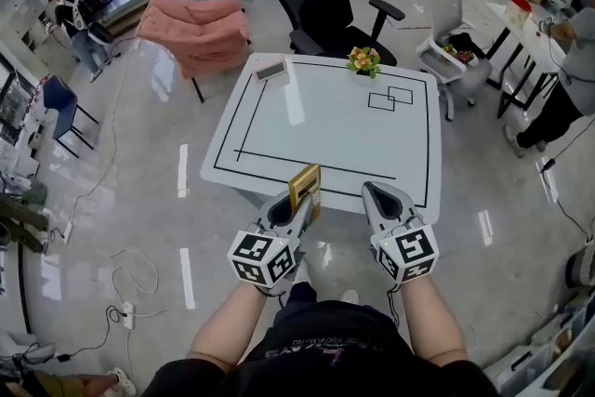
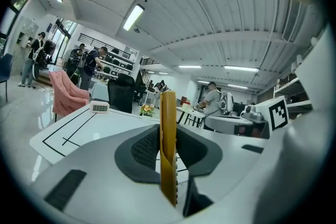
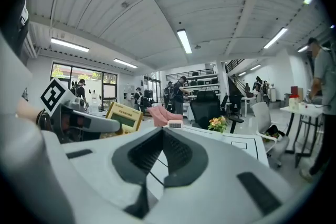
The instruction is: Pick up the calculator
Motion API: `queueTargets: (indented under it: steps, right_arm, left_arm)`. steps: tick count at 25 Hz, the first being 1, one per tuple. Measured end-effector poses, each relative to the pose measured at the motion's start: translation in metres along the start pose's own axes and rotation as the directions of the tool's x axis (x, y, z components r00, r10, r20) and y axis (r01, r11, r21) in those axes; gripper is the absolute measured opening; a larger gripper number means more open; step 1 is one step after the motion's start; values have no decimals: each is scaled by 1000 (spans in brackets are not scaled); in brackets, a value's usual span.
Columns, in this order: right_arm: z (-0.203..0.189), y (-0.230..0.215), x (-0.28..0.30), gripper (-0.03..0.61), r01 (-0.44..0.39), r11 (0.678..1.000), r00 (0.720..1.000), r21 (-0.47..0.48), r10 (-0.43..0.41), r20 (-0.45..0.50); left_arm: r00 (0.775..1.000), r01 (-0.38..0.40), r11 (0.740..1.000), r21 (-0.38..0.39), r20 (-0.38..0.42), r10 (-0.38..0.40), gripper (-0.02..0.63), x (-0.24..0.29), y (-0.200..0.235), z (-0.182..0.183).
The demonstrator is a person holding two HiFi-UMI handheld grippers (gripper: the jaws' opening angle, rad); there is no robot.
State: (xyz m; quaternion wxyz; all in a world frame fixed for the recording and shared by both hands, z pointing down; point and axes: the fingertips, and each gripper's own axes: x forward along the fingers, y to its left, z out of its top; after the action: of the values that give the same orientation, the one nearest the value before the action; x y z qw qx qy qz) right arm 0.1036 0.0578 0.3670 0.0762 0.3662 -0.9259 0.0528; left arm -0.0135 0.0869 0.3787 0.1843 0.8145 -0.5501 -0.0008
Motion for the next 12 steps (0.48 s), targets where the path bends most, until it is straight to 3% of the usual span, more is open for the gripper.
queueTargets:
  steps: [12]
  right_arm:
    - [-16, 12, -50, 2, -93, 996, 996, -7, 93, 14]
  left_arm:
    - [996, -85, 996, -8, 25, 85, 78, -36, -50, -30]
